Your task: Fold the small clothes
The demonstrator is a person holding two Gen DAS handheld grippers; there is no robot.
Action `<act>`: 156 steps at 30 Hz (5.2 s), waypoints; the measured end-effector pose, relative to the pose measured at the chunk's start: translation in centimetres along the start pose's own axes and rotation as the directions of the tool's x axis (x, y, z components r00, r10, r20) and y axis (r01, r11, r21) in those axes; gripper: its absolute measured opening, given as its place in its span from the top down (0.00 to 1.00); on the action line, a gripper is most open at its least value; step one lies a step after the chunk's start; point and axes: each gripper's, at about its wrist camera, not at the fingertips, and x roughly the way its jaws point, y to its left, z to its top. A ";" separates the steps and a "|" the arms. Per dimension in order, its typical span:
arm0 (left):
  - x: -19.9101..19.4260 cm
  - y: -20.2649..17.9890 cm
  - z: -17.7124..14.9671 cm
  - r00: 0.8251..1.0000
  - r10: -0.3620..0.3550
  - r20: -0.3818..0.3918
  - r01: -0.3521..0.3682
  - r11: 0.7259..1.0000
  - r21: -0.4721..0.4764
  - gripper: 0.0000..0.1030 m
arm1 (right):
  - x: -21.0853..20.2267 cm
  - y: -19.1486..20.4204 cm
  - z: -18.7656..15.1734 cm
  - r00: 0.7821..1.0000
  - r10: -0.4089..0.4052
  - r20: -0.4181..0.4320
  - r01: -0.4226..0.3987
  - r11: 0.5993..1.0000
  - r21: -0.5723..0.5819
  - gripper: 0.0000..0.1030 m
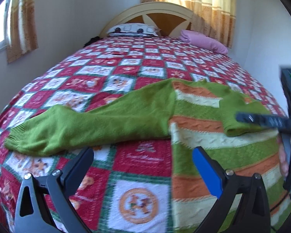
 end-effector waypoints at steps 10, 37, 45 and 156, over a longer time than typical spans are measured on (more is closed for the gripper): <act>3.3 -8.6 3.7 0.983 -0.170 -0.065 0.173 0.984 0.036 0.00 | -9.3 -9.8 -8.1 0.982 -0.188 0.015 0.186 0.978 0.094 0.38; 11.2 -10.3 2.7 0.991 0.020 -0.133 -0.010 0.997 0.073 0.29 | -8.0 -19.2 -5.8 0.856 -0.513 0.071 0.497 0.852 0.162 0.37; 10.1 -10.5 2.6 0.997 0.010 -0.071 -0.005 0.997 0.079 0.00 | -7.2 -22.3 -6.3 0.837 -0.546 -0.018 0.523 0.791 0.318 0.46; -6.3 23.0 3.4 0.964 0.159 0.215 0.015 0.770 -0.638 0.96 | -2.7 -14.4 -5.8 0.927 -0.368 0.076 0.368 0.930 0.025 0.37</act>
